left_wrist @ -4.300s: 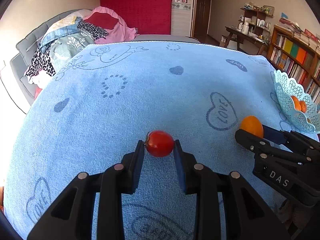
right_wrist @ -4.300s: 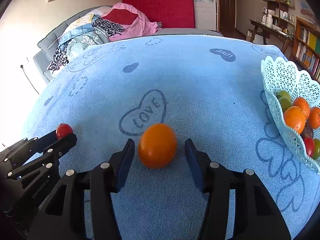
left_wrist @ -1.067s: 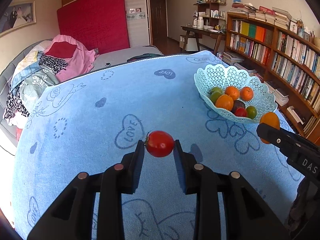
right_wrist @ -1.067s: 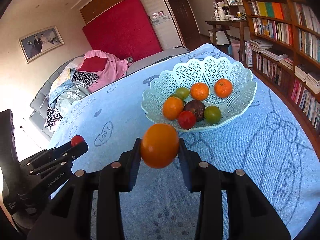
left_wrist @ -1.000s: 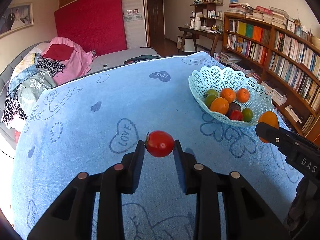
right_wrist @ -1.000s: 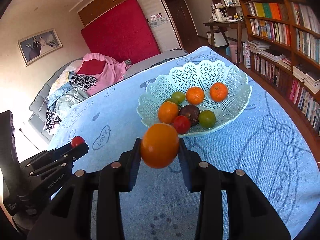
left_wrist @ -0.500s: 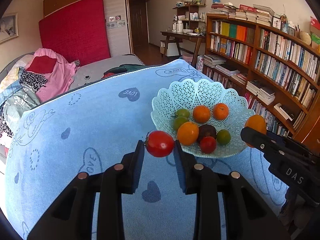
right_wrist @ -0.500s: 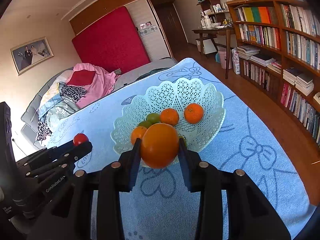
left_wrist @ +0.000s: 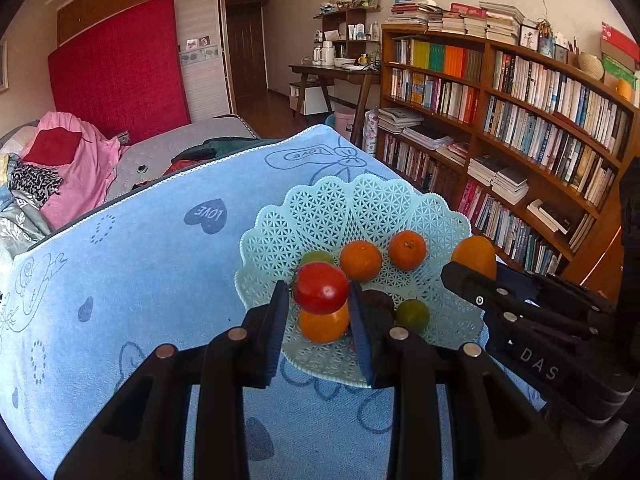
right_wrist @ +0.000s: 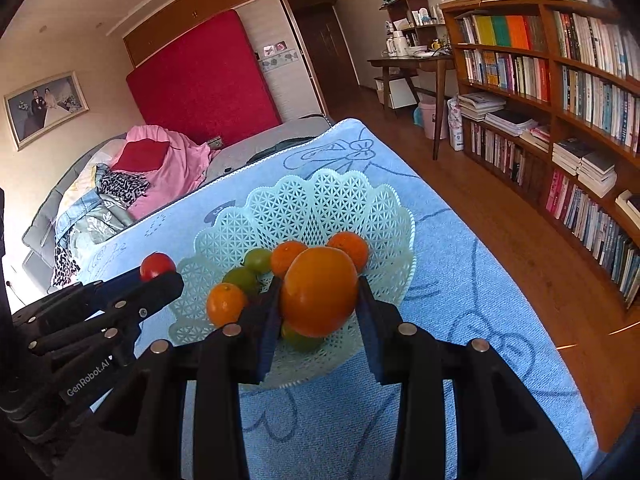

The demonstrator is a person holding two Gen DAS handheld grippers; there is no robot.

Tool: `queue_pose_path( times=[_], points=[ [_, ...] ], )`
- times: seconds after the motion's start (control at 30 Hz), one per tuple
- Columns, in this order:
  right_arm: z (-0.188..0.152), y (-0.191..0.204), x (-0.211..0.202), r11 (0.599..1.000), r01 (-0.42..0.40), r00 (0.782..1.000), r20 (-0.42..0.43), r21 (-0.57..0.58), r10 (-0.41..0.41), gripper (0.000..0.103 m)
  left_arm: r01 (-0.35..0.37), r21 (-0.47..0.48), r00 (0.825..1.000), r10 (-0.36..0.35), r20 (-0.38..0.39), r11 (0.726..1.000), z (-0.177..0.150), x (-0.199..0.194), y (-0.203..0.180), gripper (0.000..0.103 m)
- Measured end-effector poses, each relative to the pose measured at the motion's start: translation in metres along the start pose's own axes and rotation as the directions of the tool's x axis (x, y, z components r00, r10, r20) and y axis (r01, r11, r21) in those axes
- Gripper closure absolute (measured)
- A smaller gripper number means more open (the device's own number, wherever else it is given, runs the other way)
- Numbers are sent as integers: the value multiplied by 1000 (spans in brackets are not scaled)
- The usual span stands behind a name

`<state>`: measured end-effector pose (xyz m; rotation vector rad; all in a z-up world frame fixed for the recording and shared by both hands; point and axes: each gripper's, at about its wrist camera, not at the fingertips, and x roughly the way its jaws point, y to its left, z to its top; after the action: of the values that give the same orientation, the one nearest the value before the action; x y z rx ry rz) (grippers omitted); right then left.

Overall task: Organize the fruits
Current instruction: 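Open both grippers over the basket, dropping the red and orange tomatoes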

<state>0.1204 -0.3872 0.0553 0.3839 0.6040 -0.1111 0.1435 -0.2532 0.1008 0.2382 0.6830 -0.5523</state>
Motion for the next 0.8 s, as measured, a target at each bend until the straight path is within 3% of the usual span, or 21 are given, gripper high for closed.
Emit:
queue_pose_path(
  times=[0.5, 0.8],
  points=[
    [-1, -9, 7, 999, 12, 1000, 15, 33, -13, 65, 28, -5, 999, -28, -24, 1000, 6, 21, -6, 72],
    [1, -7, -5, 999, 23, 997, 68, 29, -25, 63, 47, 2, 999, -47, -23, 999, 9, 24, -12, 72]
  ],
)
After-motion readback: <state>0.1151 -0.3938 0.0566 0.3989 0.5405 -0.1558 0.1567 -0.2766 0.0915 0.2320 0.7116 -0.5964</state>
